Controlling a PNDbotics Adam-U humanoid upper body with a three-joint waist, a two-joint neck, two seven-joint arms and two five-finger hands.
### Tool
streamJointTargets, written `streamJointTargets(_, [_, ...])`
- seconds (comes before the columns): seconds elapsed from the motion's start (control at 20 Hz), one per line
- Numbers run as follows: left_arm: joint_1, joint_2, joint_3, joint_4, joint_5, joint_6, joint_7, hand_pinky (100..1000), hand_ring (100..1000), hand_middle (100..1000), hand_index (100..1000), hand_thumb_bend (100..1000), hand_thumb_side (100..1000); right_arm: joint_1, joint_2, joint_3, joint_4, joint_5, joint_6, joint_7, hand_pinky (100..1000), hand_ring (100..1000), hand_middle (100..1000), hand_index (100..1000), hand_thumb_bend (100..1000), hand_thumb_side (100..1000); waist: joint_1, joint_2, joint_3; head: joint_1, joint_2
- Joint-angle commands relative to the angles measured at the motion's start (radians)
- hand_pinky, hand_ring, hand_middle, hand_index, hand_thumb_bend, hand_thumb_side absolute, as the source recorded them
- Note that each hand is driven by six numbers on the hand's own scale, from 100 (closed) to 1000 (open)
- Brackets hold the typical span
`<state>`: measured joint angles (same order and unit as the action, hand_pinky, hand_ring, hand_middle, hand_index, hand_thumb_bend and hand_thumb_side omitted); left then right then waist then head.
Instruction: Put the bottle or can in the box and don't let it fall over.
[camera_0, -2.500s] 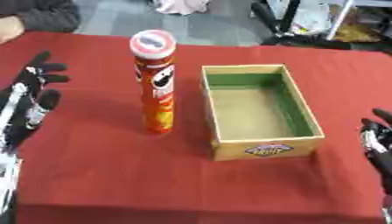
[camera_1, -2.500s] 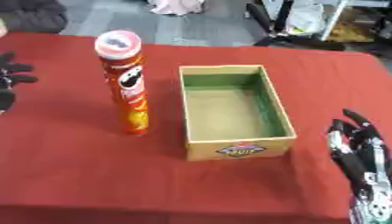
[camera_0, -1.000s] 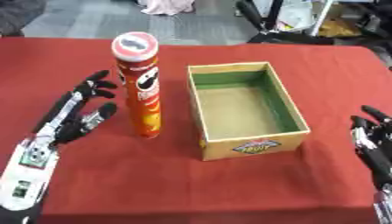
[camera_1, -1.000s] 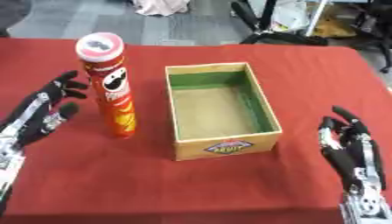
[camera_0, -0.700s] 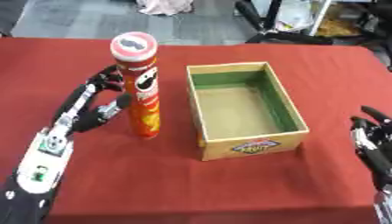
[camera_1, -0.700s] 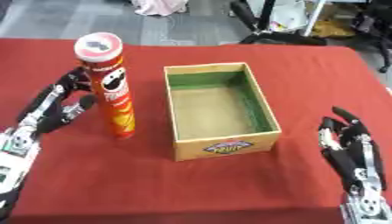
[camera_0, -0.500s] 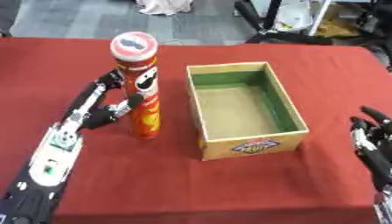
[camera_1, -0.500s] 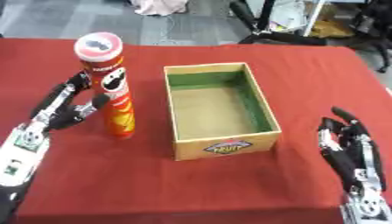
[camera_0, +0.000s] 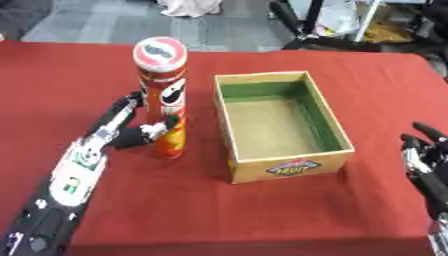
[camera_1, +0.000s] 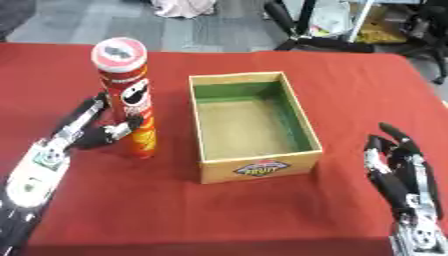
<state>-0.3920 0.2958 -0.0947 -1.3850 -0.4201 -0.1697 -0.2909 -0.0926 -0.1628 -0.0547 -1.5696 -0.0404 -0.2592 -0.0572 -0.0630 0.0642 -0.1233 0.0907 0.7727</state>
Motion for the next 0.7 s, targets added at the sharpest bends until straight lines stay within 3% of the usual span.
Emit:
streamJointTargets(0.05, [-0.021,0.000,-0.009,0.011,0.020,0.010,-0.016,806,544,510,807,241,575,-0.012,-0.017,-0.001,-0.006,-0.006,-0.002,0.004,936,809,865,813,100,297,0.002,-0.010,-0.002,-0.011,-0.003])
streamJointTargets(0.1, [-0.026,-0.001,-0.011,0.018,0.032,0.014,-0.014,798,530,493,794,221,565,-0.012,-0.017,-0.001,-0.006,-0.006,-0.002,0.005,936,809,865,813,100,297,0.001,-0.010,-0.002,-0.014,-0.003])
streamJointTargets(0.15, [-0.031,-0.002,-0.015,0.024,0.042,0.016,-0.009,758,464,416,732,128,512,-0.012,-0.017,-0.001,-0.006,-0.006,-0.002,0.005,936,809,865,813,100,297,0.001,-0.010,-0.002,-0.017,-0.003])
streamJointTargets(0.35, [-0.061,-0.006,-0.028,0.051,0.087,0.018,0.036,677,347,294,612,100,436,-0.013,-0.017,0.002,-0.005,-0.006,-0.002,0.008,936,809,865,812,100,298,0.000,-0.010,-0.005,-0.020,-0.003])
streamJointTargets(0.7, [-0.162,0.013,-0.037,0.057,0.174,-0.008,0.146,633,309,258,558,100,390,-0.018,-0.013,0.006,-0.006,-0.007,-0.003,0.012,936,808,864,811,100,299,-0.002,-0.010,-0.021,-0.020,-0.003])
